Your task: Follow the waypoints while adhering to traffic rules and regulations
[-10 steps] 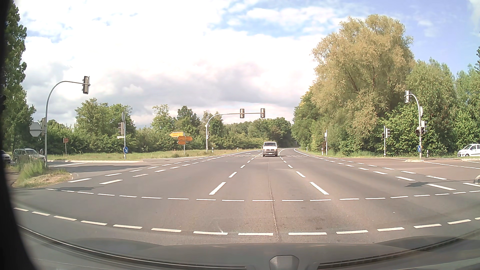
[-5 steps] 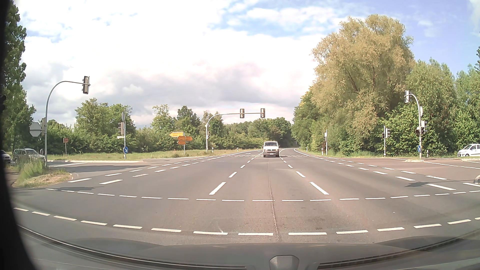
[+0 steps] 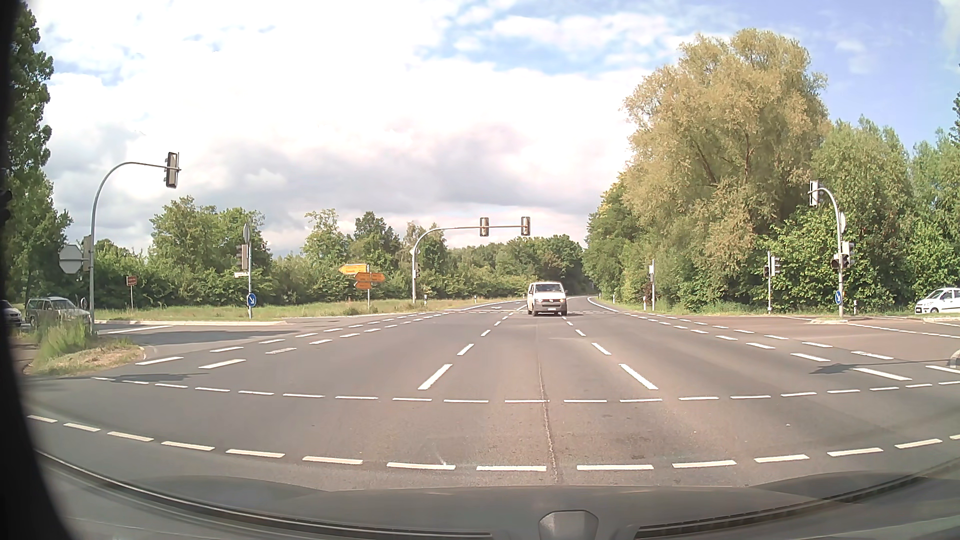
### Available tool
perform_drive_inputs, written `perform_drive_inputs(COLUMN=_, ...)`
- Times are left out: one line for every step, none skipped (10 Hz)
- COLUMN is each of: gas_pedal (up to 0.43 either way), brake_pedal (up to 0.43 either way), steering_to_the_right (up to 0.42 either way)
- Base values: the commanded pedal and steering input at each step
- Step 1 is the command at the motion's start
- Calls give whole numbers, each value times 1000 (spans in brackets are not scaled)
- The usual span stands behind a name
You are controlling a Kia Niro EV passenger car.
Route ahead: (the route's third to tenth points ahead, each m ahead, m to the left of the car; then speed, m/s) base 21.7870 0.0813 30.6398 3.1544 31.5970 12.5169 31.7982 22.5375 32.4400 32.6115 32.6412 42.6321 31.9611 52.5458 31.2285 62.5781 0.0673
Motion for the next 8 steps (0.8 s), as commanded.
perform_drive_inputs(gas_pedal=0, brake_pedal=6, steering_to_the_right=7)
perform_drive_inputs(gas_pedal=0, brake_pedal=6, steering_to_the_right=7)
perform_drive_inputs(gas_pedal=47, brake_pedal=6, steering_to_the_right=7)
perform_drive_inputs(gas_pedal=98, brake_pedal=6, steering_to_the_right=7)
perform_drive_inputs(gas_pedal=118, brake_pedal=6, steering_to_the_right=7)
perform_drive_inputs(gas_pedal=150, brake_pedal=6, steering_to_the_right=7)
perform_drive_inputs(gas_pedal=169, brake_pedal=6, steering_to_the_right=7)
perform_drive_inputs(gas_pedal=220, brake_pedal=6, steering_to_the_right=7)
